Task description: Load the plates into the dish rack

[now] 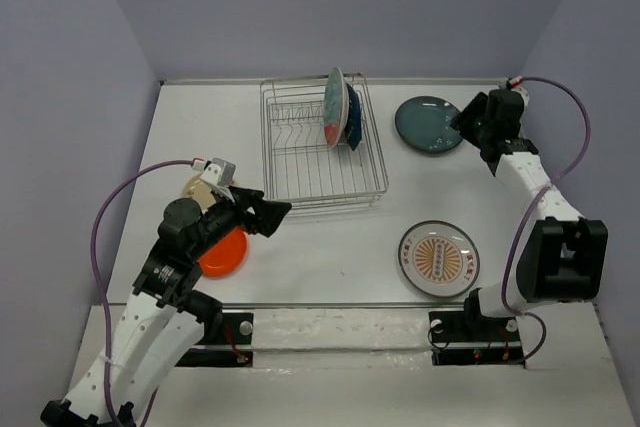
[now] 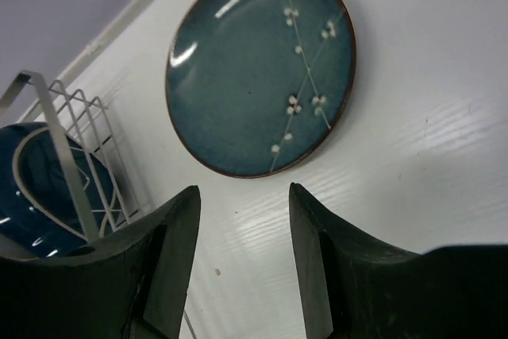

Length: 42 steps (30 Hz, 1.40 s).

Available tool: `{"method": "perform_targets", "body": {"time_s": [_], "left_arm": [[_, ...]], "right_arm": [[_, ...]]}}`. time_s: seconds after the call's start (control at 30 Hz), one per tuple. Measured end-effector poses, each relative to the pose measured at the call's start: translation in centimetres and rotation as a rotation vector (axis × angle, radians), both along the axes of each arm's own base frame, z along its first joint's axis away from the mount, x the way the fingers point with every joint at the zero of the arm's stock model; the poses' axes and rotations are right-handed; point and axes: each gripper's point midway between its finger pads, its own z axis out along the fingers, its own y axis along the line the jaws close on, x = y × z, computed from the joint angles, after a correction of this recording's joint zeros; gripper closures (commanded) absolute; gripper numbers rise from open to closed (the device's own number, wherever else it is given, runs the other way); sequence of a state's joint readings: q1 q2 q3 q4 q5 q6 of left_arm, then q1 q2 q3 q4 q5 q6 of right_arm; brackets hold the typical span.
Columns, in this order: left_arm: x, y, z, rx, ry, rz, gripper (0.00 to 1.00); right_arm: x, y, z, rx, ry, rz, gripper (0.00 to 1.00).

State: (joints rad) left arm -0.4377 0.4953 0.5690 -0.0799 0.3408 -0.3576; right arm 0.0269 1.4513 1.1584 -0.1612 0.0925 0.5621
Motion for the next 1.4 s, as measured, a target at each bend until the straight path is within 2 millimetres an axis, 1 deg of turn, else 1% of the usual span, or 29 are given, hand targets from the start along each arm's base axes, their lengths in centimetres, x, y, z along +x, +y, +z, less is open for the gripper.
{"method": "perform_targets", "body": {"time_s": [0.03, 0.07, 0.1, 0.2, 0.3, 0.37, 0.43, 0.5, 0.63, 0.7, 0.87, 0.97, 1.07, 1.1, 1.13, 1.2, 1.3, 1.4], "left_arm": [[0.0, 0.0, 0.0, 0.0, 0.0, 0.0, 0.01], [0.0, 0.0, 0.0, 0.0, 0.0, -0.001, 0.01], [0.0, 0.0, 0.0, 0.0, 0.0, -0.001, 0.01], [0.0, 0.0, 0.0, 0.001, 0.0, -0.001, 0.01], [0.0, 0.0, 0.0, 0.001, 0.001, -0.001, 0.01], [0.0, 0.0, -0.1, 0.001, 0.003, -0.002, 0.01], [0.1, -0.1, -0.2, 0.003, 0.006, -0.001, 0.01], [0.1, -0.1, -0.3, 0.006, 0.012, -0.002, 0.01], [0.3, -0.1, -0.5, 0.01, 0.02, -0.001, 0.01], [0.3, -0.2, -0.6, 0.011, 0.023, -0.001, 0.01], [0.4, -0.2, -0.8, 0.014, 0.03, 0.0, 0.01], [0.4, -0.2, -0.9, 0.016, 0.034, 0.0, 0.01], [0.6, -0.1, -1.1, 0.019, 0.04, 0.006, 0.01], [0.7, -0.1, -1.1, 0.02, 0.041, 0.006, 0.01], [0.7, -0.1, -1.1, 0.02, 0.042, 0.007, 0.01], [0.8, -0.1, -1.2, 0.022, 0.046, 0.009, 0.01], [0.9, 0.0, -1.4, 0.024, 0.051, 0.013, 0.01], [0.9, 0.0, -1.4, 0.025, 0.054, 0.013, 0.01]], "right_arm": [[-0.1, -1.3, -1.7, 0.044, 0.027, -0.019, 0.46], [-0.2, -1.8, -3.2, 0.087, 0.051, -0.019, 0.46], [-0.2, -2.4, -5.2, 0.139, 0.08, -0.023, 0.46], [-0.1, -2.6, -8.0, 0.24, 0.117, -0.019, 0.46], [0.8, -3.0, -9.2, 0.321, 0.111, -0.025, 0.46], [1.5, -3.7, -10.1, 0.361, 0.101, -0.044, 0.46], [2.0, -4.3, -11.5, 0.387, 0.112, -0.071, 0.46], [2.3, -4.9, -13.6, 0.412, 0.141, -0.105, 0.46], [2.7, -4.8, -16.4, 0.468, 0.178, -0.131, 0.46], [2.9, -4.5, -17.8, 0.503, 0.196, -0.135, 0.48], [5.0, -3.9, -18.0, 0.597, 0.148, -0.111, 0.54], [5.7, -3.4, -18.2, 0.648, 0.126, -0.1, 0.6], [6.3, -3.1, -18.5, 0.693, 0.111, -0.093, 0.7], [6.5, -3.1, -18.7, 0.707, 0.109, -0.094, 0.83], [6.7, -3.0, -18.8, 0.722, 0.105, -0.094, 0.92], [6.8, -2.9, -19.2, 0.756, 0.106, -0.105, 0.93], [6.8, -3.0, -19.2, 0.77, 0.096, -0.112, 0.93], [6.1, -3.2, -18.7, 0.747, 0.087, -0.127, 0.93]]}}
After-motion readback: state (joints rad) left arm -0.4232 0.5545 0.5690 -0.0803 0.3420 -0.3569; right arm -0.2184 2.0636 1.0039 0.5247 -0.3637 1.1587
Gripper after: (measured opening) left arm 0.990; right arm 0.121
